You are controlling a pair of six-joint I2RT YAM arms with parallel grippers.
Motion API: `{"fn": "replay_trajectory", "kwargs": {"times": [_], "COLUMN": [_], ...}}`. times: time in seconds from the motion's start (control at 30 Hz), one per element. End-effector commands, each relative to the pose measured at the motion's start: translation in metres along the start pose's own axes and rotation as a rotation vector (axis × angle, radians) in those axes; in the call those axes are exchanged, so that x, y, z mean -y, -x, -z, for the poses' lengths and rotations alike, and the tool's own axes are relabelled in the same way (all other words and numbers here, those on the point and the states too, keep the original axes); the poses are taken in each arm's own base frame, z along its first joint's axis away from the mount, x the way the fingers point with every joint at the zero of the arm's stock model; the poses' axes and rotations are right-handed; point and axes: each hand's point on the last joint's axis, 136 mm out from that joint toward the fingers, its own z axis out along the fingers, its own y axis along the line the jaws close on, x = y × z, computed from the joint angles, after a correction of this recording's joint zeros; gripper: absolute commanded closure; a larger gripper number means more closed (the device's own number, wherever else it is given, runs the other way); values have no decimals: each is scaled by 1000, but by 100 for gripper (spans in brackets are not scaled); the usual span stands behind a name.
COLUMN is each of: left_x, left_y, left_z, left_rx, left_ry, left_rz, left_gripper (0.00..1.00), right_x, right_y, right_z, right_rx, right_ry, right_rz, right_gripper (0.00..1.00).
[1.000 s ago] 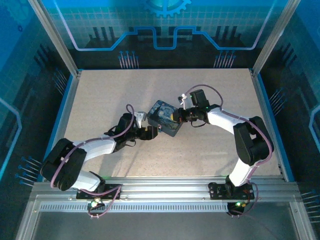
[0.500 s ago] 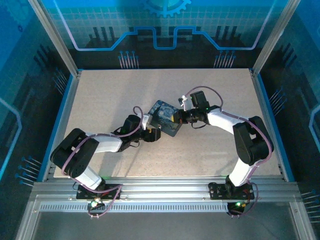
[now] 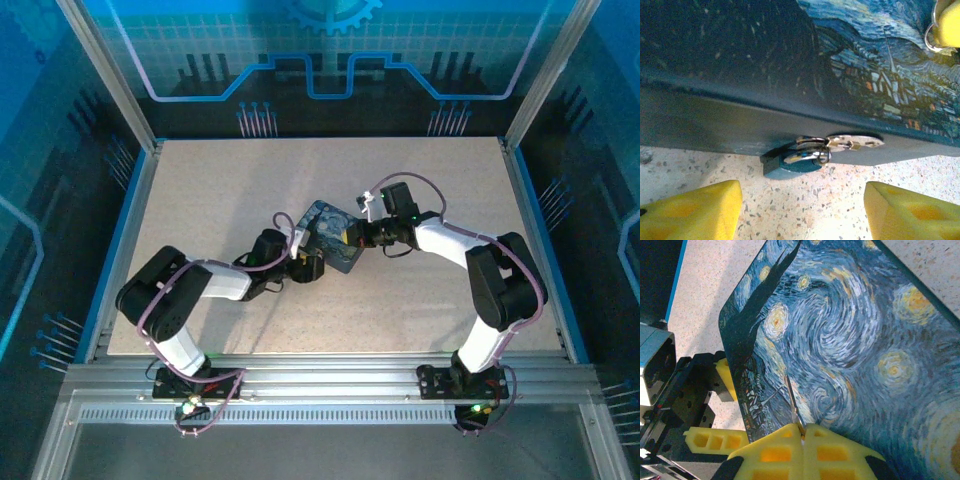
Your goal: Unlock the padlock with the key
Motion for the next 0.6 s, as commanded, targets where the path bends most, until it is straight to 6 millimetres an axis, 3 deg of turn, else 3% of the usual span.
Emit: {"fn": "replay_trajectory", "kwargs": {"times": [0.0, 0.4, 0.57], "left_x": [8, 9, 15], "left_y": [15, 8, 4], "left_z": [-7, -20, -22], "left_rx": [42, 17, 8], "left_ry": [-22, -38, -50], "left_rz": [-50, -44, -49], "left_gripper": [34, 38, 44], "right_x": [18, 19, 18], "right_y": [-19, -20, -20], "right_z": [-2, -1, -2], "right_rx": [-52, -50, -48], "right_ry": [-46, -46, -43], "right_rz": [-37, -37, -38], "right_gripper": [100, 100, 100]}}
